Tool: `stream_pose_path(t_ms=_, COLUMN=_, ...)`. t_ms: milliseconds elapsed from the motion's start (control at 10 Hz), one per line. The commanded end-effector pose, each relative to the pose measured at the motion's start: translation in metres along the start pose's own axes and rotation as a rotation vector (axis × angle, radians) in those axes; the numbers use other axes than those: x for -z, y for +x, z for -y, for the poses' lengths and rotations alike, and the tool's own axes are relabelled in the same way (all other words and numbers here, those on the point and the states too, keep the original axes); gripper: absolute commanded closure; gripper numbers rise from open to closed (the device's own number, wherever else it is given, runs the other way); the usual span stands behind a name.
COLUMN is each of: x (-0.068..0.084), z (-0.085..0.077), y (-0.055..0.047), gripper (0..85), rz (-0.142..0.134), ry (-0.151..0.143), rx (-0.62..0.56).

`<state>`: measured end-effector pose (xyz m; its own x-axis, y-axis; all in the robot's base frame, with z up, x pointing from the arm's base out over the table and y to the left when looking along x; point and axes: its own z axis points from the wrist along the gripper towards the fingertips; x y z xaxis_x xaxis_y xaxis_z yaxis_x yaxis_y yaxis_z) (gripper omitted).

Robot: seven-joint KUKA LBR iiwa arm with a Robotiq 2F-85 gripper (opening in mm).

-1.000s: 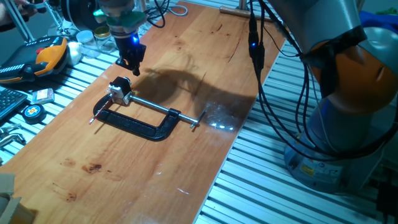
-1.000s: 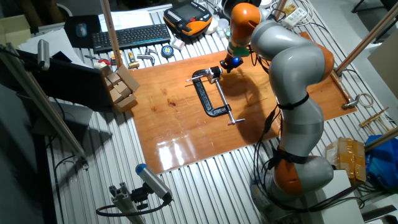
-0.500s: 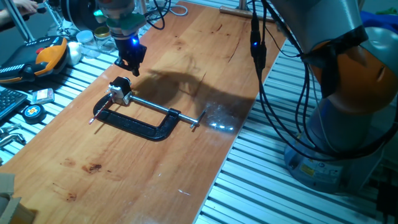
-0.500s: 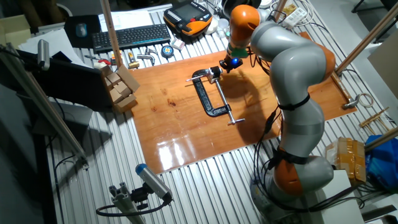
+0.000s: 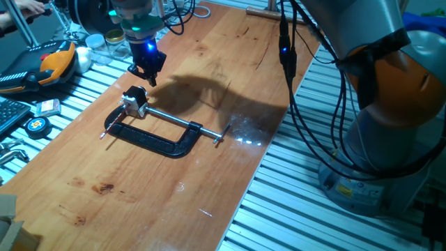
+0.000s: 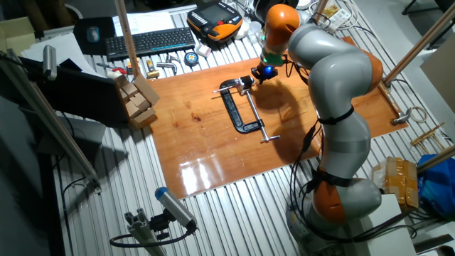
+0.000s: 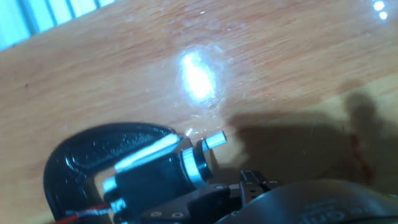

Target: Sharpen the pencil with a pencil sharpener

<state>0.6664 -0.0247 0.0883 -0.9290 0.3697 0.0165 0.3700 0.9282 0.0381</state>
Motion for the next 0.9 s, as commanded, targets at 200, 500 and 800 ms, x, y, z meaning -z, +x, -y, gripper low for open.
stream_pose_path(t_ms=200, x=0.0037, z=0.0011, y=-0.0046, gripper=85.0, rz=0.017, ry=0.018, rx=-0.010)
stream_pose_path(t_ms=500, x=0.0052, z=0.0029, y=-0.0086, gripper=85.0, rz=0.036, ry=0.022, rx=-0.040)
stream_pose_path(t_ms=800, x=0.0050, z=-0.0020, y=-0.0053, gripper=85.0, rz=0.036, ry=0.002, rx=-0.106)
